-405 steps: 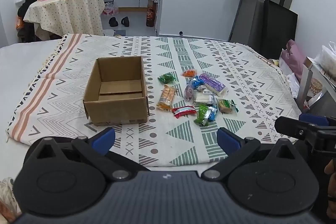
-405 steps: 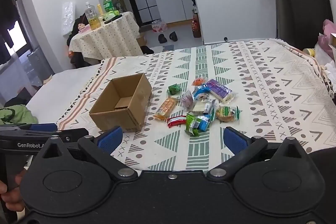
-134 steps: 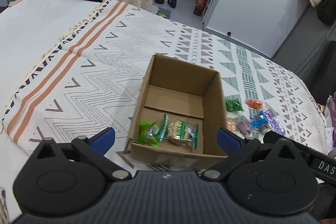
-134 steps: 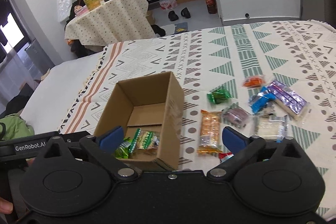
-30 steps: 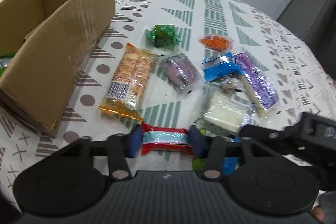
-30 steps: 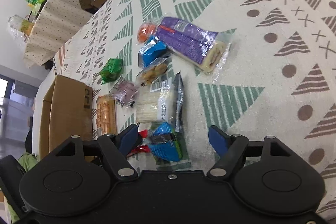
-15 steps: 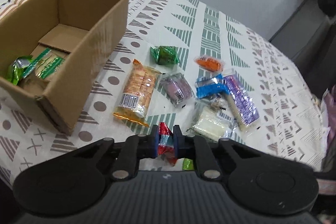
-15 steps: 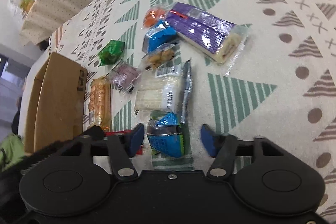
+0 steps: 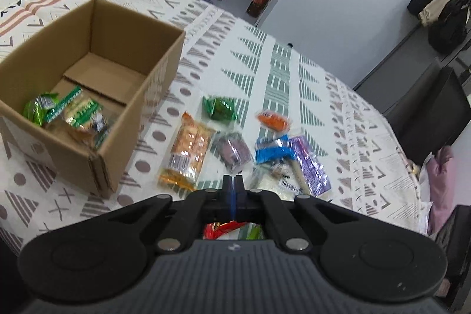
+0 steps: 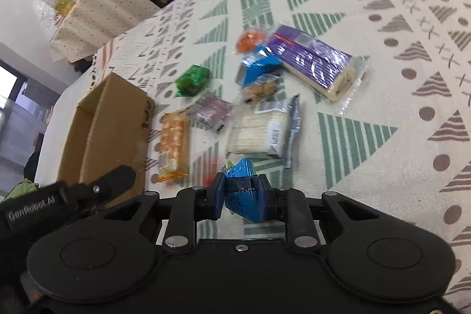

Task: Organize snacks
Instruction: 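Grasp the red snack bar with the left tool while the right tool grasps the blue packet, then carry the red bar and blue packet into the box and open both tools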

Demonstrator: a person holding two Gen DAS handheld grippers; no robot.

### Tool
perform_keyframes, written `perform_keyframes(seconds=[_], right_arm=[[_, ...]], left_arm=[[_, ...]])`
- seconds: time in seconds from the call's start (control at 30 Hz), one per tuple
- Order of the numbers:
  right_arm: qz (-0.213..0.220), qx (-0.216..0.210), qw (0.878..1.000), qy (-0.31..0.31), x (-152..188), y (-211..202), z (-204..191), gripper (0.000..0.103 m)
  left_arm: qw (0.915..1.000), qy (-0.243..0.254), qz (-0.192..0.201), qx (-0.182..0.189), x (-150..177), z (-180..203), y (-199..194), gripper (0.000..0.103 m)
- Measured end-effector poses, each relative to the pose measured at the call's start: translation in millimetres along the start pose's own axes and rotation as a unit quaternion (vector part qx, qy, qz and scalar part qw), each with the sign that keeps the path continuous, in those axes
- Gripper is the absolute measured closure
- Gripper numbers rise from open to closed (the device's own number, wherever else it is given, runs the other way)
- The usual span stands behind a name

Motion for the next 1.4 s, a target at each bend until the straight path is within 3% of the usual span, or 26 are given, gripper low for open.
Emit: perform_keyframes(seconds=[0.1,0.27,0.43,0.5,0.87,0.93,1.0,1.13,1.2,1.3,1.4], right_arm=[[0.004,0.003,1.000,0.001,-2,-3,-2,0.081],[0.007,0.017,1.000,0.008,0,-3,2,0.081],[0.019,0.024,0.999,0.030,-2,-8,10,0.081],[0.020,0.027,0.999,0.037,-2,-7,13,0.081],[-0.008,0.040,0.997,0.061,-2,15,35,0.080],[-0.011,0.042,0.997,0.062,-3,17,37,0.077],[-0.013,0.041,0.997,0.069,-3,19,39,0.068],[-0.020,0.035,0.996,0.079,-1,23,42,0.067],[-0.028,0.035,0.996,0.077,0,25,42,0.065],[-0.035,0.046,0.997,0.059,2,28,38,0.065],[-0.034,0.047,0.997,0.055,2,27,37,0.067]], left_arm=[[1.0000,-0.002,-0.001,0.001,-3,-5,-1,0.103],[0.9991,0.010,-0.040,0.005,1,-7,16,0.098],[0.9978,0.038,-0.054,0.006,9,2,29,0.053],[0.9970,0.052,-0.056,0.000,14,5,35,0.051],[0.9898,0.111,-0.084,-0.032,30,18,74,0.051],[0.9888,0.118,-0.084,-0.035,31,20,79,0.051],[0.9874,0.125,-0.088,-0.040,33,22,85,0.051],[0.9869,0.128,-0.087,-0.046,37,22,89,0.053],[0.9866,0.130,-0.084,-0.052,37,22,88,0.059],[0.9862,0.131,-0.087,-0.052,36,21,87,0.084],[0.9881,0.115,-0.093,-0.042,34,16,84,0.085]])
Point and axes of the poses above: each gripper's, at about its wrist camera, not at the fingertips, and y roughly the way its jaws point, z to its right, x to its underside, the point moved 4 cm from there along y, roughly the way its jaws point, and after that the axes turned 8 degrees about -x, right-handed, at the moved point
